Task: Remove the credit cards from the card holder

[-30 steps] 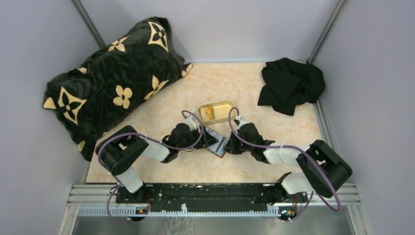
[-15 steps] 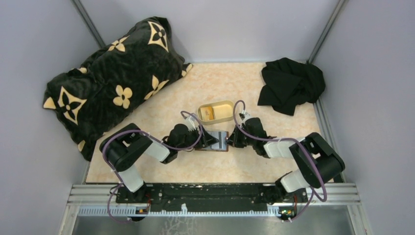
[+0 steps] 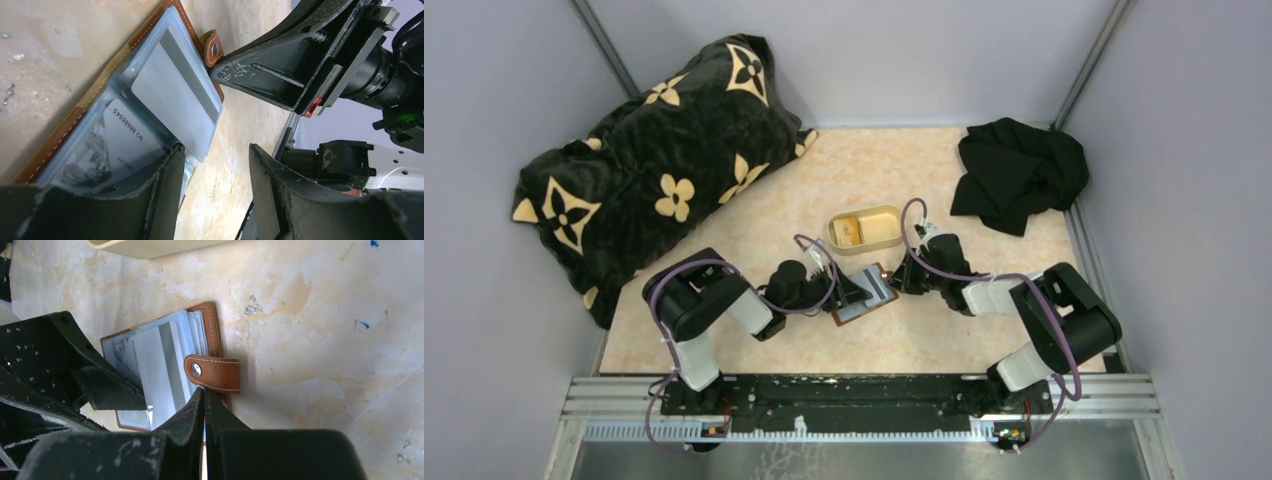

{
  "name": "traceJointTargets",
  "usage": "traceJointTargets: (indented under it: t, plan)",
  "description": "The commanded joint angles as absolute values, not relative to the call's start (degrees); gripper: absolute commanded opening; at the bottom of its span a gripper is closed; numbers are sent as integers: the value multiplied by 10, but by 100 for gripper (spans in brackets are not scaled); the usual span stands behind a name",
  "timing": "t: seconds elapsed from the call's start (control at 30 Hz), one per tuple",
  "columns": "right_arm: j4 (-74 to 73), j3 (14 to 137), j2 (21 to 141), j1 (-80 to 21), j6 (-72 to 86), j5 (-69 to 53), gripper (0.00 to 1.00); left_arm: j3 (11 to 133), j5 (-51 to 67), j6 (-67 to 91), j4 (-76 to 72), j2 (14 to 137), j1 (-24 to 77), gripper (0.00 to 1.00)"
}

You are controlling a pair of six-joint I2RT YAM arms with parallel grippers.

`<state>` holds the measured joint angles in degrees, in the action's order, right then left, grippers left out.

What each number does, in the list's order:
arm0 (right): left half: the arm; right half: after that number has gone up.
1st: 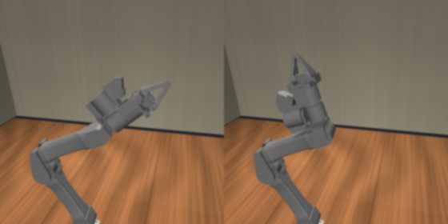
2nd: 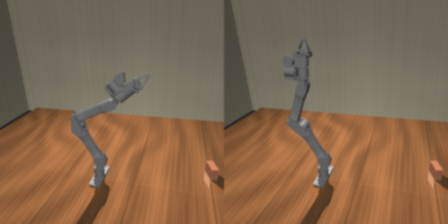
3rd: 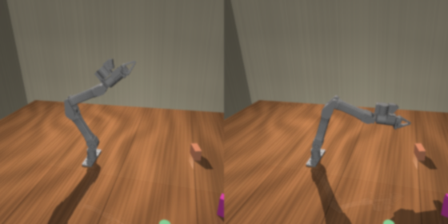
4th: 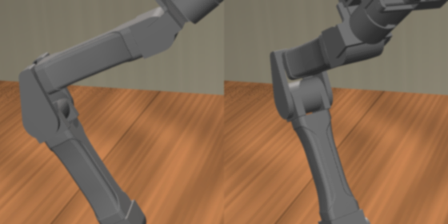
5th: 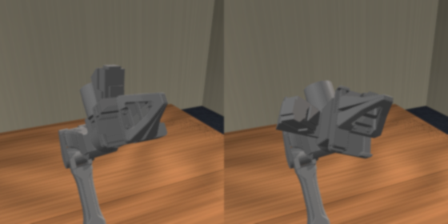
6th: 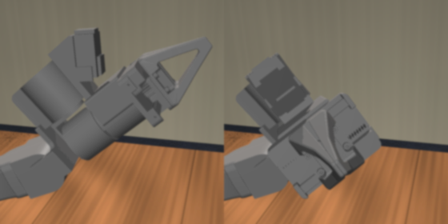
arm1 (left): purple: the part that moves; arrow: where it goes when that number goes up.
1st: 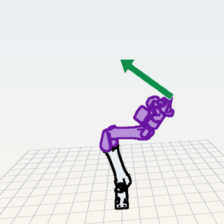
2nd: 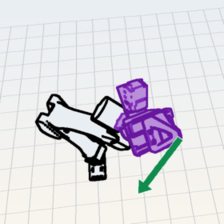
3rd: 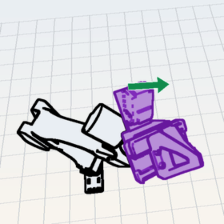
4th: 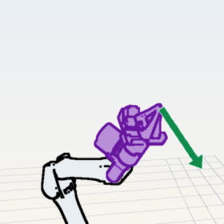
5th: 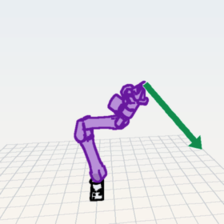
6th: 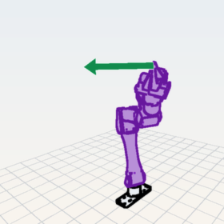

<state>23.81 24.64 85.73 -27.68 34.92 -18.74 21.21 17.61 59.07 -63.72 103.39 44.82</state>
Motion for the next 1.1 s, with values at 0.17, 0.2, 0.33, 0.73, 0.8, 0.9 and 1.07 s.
traceJointTargets:
  t: [0.17, 0.2, 0.33, 0.73, 0.8, 0.9, 1.07]
  plan:
    - [252, 201, 871, -297, 355, -194, 0, 208, 200, 639, -816, 1099, 446, 54]
    - [258, 198, 876, -298, 357, -196, 0, 203, 201, 643, -837, 1105, 446, 53]
    - [268, 199, 883, -308, 363, -195, 0, 197, 195, 655, -885, 1125, 446, 52]
    - [273, 199, 886, -352, 378, -182, 0, 206, 144, 656, -882, 1129, 446, 44]
    - [276, 195, 885, -354, 382, -181, 0, 206, 128, 653, -860, 1120, 446, 42]
    - [275, 187, 879, -353, 383, -179, 0, 204, 116, 647, -842, 1109, 445, 42]
    - [273, 177, 869, -354, 384, -181, 0, 214, 113, 645, -829, 1111, 446, 41]
